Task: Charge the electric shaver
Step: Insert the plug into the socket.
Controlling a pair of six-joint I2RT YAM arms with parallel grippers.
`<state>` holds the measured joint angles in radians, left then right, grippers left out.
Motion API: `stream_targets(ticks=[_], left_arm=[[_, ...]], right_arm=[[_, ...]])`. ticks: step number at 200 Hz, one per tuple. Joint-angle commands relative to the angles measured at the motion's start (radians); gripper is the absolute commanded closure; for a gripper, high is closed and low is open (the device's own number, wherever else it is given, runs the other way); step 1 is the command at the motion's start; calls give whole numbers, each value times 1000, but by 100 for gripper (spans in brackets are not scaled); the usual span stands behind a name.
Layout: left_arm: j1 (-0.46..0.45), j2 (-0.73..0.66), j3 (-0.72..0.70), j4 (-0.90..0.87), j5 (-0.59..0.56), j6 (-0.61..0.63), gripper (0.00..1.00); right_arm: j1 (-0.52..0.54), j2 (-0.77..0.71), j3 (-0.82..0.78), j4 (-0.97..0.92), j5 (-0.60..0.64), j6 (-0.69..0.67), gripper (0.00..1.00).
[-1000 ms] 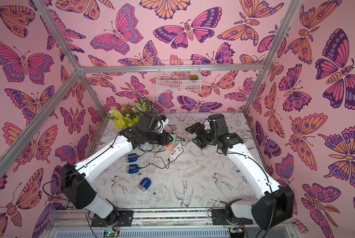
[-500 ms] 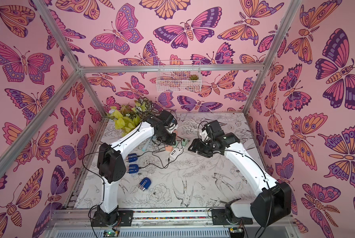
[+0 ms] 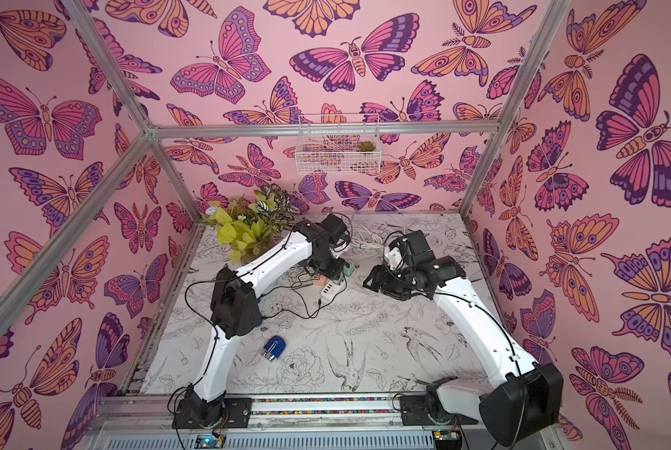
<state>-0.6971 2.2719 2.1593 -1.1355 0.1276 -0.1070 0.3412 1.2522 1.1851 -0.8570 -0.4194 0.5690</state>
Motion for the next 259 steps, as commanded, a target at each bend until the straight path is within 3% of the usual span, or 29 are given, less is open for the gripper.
stream_targets(ticks=[1,129,216,259], left_arm=[[-5,35,34,-45,-46,23,100],[-23,124,104,-73,-42,10,100],[-40,289,266,-197,-220,-55,100],[-29,380,313,-203,-181,-72,100]], right_arm=[[-11,-22,0,-28,-5,-3,35],[-14,-53,-40,-23,-10,31,36],[-14,-82,-86,-7,-31,67,37],[-15,-109,-110,-17,-32,78,38]])
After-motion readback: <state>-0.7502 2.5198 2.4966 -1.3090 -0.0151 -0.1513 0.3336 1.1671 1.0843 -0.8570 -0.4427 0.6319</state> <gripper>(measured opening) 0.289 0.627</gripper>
